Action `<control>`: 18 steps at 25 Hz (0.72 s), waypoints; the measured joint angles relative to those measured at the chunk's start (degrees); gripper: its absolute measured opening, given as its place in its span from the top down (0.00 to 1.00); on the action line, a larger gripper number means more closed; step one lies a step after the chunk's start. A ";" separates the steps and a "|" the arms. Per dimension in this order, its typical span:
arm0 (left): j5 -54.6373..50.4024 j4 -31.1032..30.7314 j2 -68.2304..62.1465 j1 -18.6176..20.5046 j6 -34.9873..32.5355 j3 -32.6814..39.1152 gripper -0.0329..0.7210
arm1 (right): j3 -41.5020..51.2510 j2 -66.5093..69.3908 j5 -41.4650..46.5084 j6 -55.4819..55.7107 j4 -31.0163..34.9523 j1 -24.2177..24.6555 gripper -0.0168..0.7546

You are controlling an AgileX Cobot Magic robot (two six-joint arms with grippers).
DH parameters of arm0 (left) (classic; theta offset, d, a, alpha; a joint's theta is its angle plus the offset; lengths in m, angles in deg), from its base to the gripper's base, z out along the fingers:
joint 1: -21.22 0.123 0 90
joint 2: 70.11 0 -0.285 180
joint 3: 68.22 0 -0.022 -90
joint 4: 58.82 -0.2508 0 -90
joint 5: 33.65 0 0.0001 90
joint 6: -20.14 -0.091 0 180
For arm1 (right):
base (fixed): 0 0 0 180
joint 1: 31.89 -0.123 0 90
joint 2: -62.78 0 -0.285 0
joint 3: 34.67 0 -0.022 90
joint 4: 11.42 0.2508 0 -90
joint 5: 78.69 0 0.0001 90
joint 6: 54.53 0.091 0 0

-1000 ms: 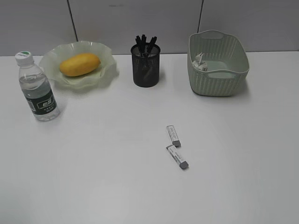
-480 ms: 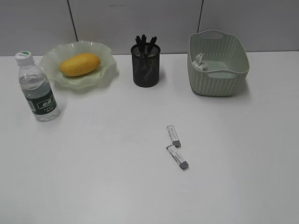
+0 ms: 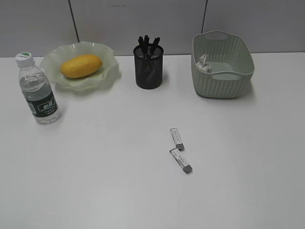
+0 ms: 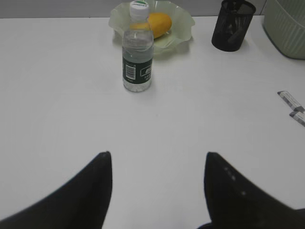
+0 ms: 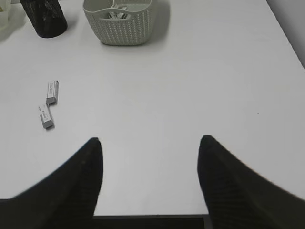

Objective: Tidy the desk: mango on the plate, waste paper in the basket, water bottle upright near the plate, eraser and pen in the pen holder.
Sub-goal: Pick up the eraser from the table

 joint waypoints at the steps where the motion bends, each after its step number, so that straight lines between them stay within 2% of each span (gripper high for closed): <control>1: 0.00 0.00 0.00 0.00 0.00 0.00 0.34 | 0.00 0.00 0.00 0.00 0.00 0.00 0.33; 18: 0.00 0.00 0.06 0.00 0.00 0.00 0.35 | 0.00 0.00 0.00 0.00 0.00 0.00 0.33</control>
